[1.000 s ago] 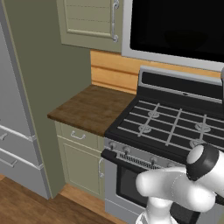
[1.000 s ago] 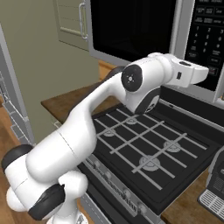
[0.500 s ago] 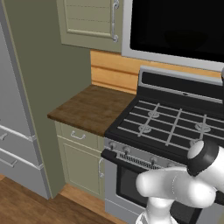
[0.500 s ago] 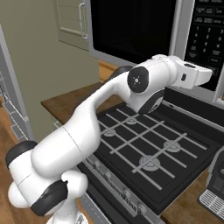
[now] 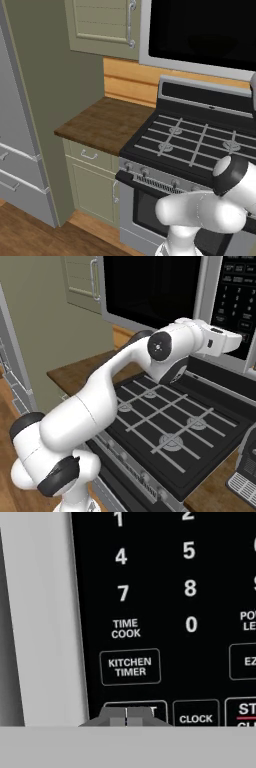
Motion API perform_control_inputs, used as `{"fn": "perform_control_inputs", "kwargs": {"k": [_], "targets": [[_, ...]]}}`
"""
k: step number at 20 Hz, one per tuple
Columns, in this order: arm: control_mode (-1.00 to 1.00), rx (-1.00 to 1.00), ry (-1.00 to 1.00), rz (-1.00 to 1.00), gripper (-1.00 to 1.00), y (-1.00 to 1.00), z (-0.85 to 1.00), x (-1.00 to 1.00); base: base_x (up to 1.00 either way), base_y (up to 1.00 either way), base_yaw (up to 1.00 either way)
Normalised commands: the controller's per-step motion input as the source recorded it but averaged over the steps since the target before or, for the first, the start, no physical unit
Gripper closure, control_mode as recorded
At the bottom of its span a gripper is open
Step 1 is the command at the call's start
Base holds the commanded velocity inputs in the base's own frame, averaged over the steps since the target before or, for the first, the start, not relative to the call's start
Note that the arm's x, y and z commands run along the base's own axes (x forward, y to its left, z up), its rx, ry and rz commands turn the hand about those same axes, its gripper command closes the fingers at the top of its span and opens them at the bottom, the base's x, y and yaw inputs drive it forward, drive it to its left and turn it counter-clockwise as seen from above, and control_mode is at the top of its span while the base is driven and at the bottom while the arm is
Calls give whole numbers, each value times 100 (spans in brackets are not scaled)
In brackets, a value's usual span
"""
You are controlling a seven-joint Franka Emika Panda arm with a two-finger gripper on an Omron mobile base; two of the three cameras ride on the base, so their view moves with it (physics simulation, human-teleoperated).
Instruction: Pick the avocado from the sink and place it in the bowl. Then pick the bowl and place it in the microwave. Then close the microwave door and press the start button.
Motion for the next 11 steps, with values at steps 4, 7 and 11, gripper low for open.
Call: {"fn": "perform_control_inputs", "kwargs": {"k": [4,7,11], "targets": [[-100,2,0,6,100,-33,-33,57,0,0,0],[-100,4,0,8,100,-36,-34,53,0,0,0],[-100,0,0,5,100,-6,-24,22,0,0,0]]}}
